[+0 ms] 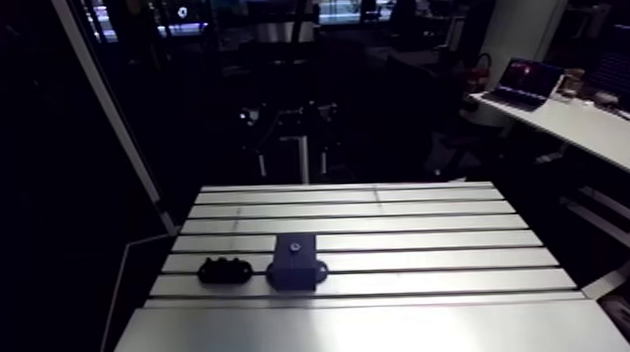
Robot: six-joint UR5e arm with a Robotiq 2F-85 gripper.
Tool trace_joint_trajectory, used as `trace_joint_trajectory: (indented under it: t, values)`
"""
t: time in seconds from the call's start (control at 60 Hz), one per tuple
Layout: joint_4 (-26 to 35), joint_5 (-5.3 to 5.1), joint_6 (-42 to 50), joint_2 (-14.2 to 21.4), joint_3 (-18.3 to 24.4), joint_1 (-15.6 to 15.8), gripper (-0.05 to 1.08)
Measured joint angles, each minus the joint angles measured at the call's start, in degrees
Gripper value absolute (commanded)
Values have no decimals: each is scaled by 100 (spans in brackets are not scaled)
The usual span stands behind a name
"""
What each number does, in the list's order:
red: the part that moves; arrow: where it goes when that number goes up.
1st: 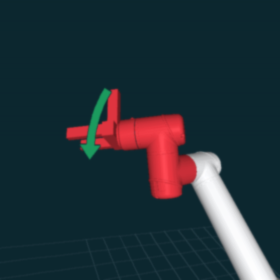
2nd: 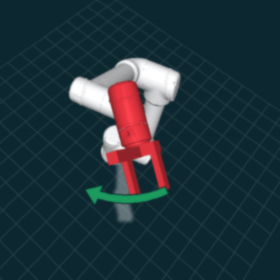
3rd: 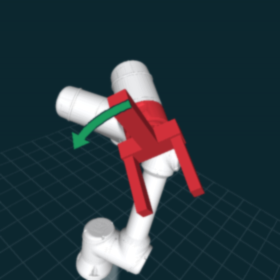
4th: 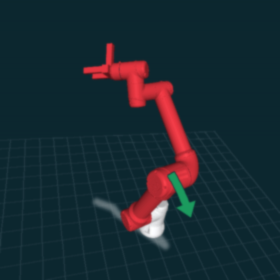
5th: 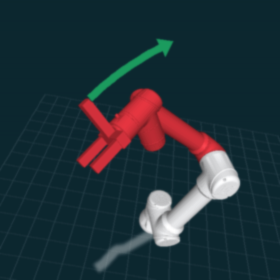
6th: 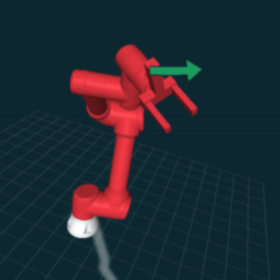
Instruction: Pick up the M10 bolt and insert it into the hole until fully seated.
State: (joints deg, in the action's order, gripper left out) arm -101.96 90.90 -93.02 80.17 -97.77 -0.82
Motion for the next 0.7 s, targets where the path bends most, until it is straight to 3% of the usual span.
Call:
trace_joint_trajectory:
  t: [0.35, 0.7]
  values:
    - [223, -15, 24, 444, 38, -50, 1]
    - [1020, -23, 20, 486, 678, -85, 1]
